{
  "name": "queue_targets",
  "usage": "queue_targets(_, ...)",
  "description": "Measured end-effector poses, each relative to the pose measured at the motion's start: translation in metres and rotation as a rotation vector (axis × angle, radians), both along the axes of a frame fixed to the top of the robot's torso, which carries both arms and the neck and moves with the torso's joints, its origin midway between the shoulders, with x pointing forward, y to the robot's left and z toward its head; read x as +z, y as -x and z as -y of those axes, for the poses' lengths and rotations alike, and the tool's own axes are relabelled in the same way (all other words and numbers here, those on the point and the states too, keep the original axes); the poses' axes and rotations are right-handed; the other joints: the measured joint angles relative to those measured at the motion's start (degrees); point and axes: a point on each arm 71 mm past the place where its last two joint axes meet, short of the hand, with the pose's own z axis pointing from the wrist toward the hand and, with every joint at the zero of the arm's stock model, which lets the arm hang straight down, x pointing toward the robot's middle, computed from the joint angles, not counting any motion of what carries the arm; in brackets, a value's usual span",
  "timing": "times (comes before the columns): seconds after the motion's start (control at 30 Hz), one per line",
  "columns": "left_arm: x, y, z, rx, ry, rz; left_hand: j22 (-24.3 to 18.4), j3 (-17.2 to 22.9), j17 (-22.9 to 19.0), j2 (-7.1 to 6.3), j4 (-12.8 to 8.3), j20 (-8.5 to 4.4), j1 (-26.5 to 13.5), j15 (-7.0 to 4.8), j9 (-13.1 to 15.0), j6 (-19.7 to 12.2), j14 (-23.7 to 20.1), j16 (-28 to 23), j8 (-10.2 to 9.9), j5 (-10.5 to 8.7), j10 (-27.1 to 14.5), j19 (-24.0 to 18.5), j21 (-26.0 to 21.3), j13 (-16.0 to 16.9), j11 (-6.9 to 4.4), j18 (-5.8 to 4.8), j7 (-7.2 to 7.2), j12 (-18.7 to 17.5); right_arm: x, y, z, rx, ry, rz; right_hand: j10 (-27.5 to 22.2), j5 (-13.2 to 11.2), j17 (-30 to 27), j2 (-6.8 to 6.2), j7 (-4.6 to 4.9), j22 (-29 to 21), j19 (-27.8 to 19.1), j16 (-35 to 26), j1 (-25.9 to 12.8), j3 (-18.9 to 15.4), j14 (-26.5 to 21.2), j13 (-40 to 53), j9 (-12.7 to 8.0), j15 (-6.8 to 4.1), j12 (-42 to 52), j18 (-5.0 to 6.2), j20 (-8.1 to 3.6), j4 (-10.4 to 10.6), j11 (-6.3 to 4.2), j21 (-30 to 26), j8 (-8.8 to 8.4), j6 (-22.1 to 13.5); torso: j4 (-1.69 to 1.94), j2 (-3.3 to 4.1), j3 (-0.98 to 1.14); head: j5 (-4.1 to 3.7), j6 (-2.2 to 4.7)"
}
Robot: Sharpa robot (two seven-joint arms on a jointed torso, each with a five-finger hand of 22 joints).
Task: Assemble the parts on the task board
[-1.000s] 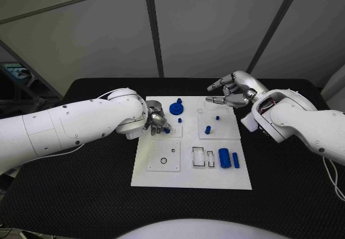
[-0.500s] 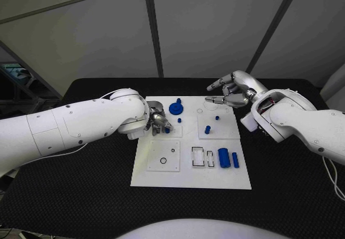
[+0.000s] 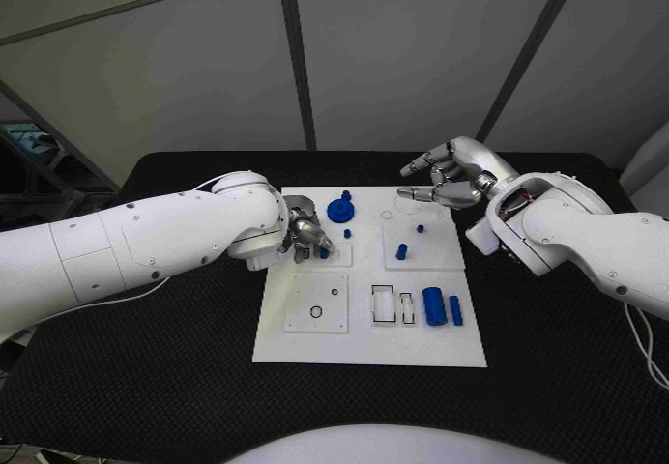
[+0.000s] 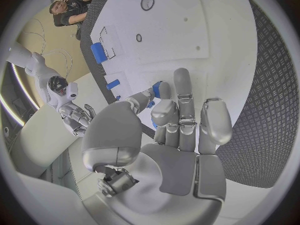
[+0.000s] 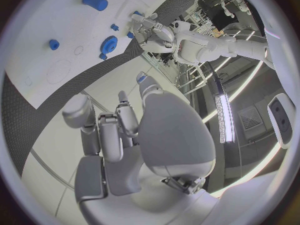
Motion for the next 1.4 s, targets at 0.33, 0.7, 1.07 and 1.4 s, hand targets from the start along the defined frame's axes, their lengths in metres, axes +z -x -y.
queue_targets(0.33,-0.002,0.003,-0.013,0.021,-0.005,-0.004,-1.74,-13.12,0.12,-2.86,5.24,0.21,-3.92,0.00,-0.97,-1.09,0.00,-0.22,-1.52,0.24,-2.04,-0.70,-1.13,-5.04,0.46,0.00,1.07,-4.14,0.000,-0.001,0.002,-0.004,0.001,0.000,0.00,0.24,0.00,0.00,0.00,-0.28,0.00,0.00,0.00,-0.16,0.00,-0.21,0.00,0.00,-0.23,0.00,0.00,0.16,0.00,-0.22,0.21,0.00,0.07,-0.01,-0.05,-0.13,0.20)
queue_targets(0.7,0.012,0.002,-0.021,0.047,0.017,0.026,-2.96,-23.73,0.25,-1.97,9.27,0.64,-1.80,0.00,-0.99,-2.09,0.00,-0.45,-1.59,0.45,-3.14,-1.30,-2.23,-7.80,0.85,2.69,1.45,-5.41,-0.001,-0.002,0.004,-0.012,0.004,-0.001,-0.21,0.25,-0.01,0.00,0.00,-0.59,-0.41,-0.31,0.00,-0.16,0.00,-0.38,0.00,0.00,-0.23,0.00,0.01,0.16,-0.21,-0.22,0.20,0.00,0.09,-0.05,-0.05,-0.01,0.49)
queue_targets(1.07,0.041,-0.006,-0.028,0.071,0.065,0.080,-5.71,-32.94,0.30,-0.58,13.87,1.22,3.37,0.75,-3.03,-4.99,-0.10,-0.45,-3.50,0.44,-7.72,-3.12,-5.12,-17.41,2.12,2.71,2.92,-12.73,-0.002,-0.005,0.007,-0.021,0.007,-0.001,-0.20,0.25,-0.01,0.00,0.00,-0.75,-0.41,-0.31,0.00,-0.16,0.00,-0.38,0.00,0.00,-0.23,0.00,0.01,0.16,-0.21,-0.60,0.20,0.00,0.09,-0.05,-0.02,0.19,0.83)
queue_targets(1.4,0.060,-0.034,-0.058,0.132,0.027,0.086,-8.01,-35.23,0.34,1.98,14.35,1.85,8.08,1.38,-7.65,-6.43,-0.15,-0.67,-7.06,0.90,-9.51,-4.79,-7.39,-21.69,3.11,2.71,4.32,-15.43,-0.002,-0.006,0.008,-0.024,0.007,-0.001,-0.20,0.24,-0.01,0.00,0.00,-0.74,-0.40,-0.31,0.00,-0.33,0.00,-0.42,0.00,0.00,-0.23,0.00,0.02,0.33,-0.20,-0.60,0.19,0.00,0.09,-0.01,0.04,0.45,1.26)
